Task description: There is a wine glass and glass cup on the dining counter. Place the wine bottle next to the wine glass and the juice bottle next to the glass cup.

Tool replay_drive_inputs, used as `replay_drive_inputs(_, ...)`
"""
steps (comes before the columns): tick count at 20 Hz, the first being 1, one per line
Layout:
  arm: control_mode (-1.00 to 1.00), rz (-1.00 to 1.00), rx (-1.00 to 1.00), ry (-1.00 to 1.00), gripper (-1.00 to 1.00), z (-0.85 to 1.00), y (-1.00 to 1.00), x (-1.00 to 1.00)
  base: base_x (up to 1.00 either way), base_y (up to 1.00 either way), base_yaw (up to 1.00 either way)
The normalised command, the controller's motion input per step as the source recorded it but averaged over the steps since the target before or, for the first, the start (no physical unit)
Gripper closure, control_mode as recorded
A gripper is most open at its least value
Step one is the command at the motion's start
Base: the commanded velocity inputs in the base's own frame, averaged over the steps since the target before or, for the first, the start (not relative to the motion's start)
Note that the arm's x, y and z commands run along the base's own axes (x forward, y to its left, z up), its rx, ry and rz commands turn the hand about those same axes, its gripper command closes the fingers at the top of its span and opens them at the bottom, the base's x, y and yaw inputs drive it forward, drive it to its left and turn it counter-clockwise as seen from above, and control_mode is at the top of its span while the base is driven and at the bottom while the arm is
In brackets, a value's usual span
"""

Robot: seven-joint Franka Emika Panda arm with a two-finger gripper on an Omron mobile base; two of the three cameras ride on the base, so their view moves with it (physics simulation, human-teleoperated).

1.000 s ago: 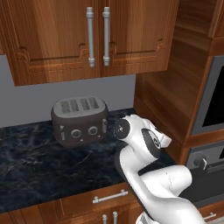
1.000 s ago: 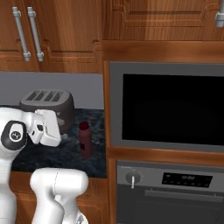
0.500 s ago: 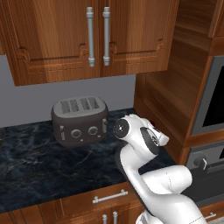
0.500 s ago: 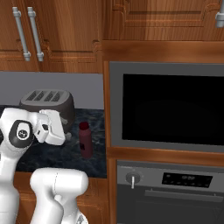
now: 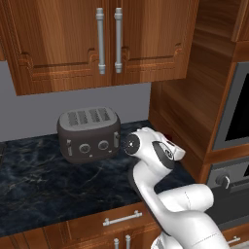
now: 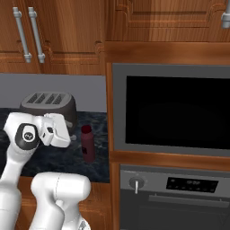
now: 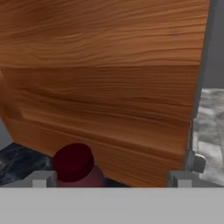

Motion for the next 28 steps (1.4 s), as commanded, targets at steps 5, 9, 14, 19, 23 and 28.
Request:
replay_drive_inputs(5,-1.00,0.00,-0.02,0.00,-1.00,-0.15,-0.02,0.21,0.00,0.00,0.00)
replay_drive_inputs(9,-1.00,0.00,0.00,0.00,-1.00,-0.15,-0.06,0.22,0.00,0.00,0.00)
replay_drive_inputs(14,-1.00,0.00,0.00,0.00,-1.00,-0.14,-0.04,0.21,0.00,0.00,0.00)
replay_drive_inputs(19,-1.00,0.00,0.00,0.00,-1.00,-0.12,0.00,0.20,0.00,0.00,0.00)
replay_drive_inputs(23,-1.00,0.00,0.00,0.00,-1.00,-0.11,0.00,0.17,0.00,0.00,0.00)
replay_drive_inputs(28,-1.00,0.00,0.00,0.00,-1.00,-0.08,0.00,0.14,0.00,0.00,0.00)
